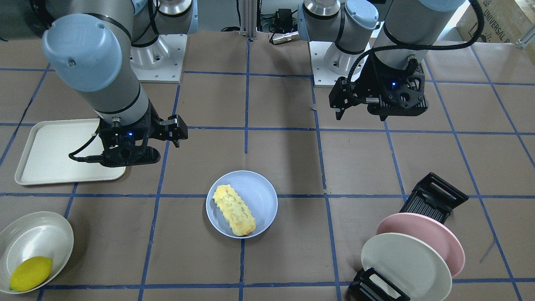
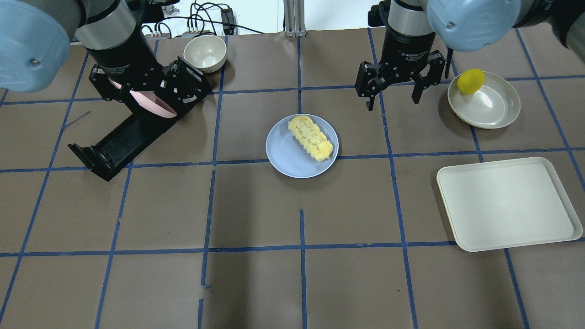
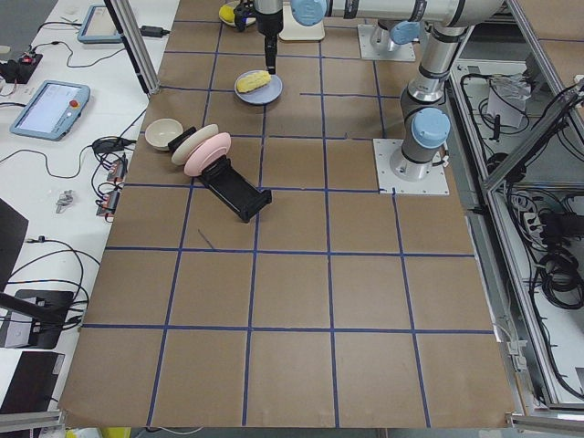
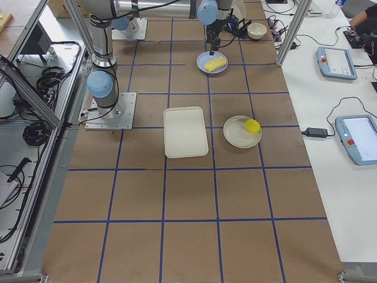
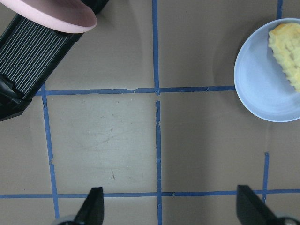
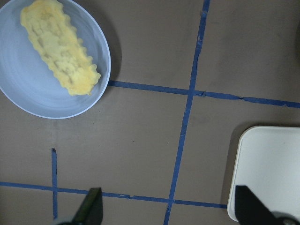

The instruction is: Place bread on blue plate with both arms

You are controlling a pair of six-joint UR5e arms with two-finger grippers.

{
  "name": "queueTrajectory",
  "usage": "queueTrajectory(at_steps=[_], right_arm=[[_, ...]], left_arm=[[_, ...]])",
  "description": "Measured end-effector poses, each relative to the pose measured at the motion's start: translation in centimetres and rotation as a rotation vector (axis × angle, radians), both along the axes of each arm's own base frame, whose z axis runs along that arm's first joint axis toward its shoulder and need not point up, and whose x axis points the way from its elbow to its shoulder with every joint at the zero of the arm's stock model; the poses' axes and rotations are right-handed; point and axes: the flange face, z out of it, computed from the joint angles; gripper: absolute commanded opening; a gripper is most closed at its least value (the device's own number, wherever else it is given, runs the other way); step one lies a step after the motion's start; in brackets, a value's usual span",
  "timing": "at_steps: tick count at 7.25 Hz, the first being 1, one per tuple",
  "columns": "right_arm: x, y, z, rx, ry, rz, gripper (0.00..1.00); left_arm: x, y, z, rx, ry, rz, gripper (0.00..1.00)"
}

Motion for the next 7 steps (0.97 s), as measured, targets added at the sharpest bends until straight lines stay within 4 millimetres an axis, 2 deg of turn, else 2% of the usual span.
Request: queueTrajectory(at_steps=[3,5,7], right_arm=[[-0.5,1.3,0.1,0.021,0.01,-0.008,0.99],[-2.2,3.1,1.2,0.005,0.061,-0.015,0.99],[-3.6,3.4,1.5,-0.001,0.08,-0.031,0.99]], left_arm=[[0.0,0.0,-0.1,0.001,0.001,0.0,1.0],[0.0,0.1,-0.2,0.002,0.0,0.0,1.0],[0.0,0.0,-0.5,0.003,-0.001,0.0,1.0]])
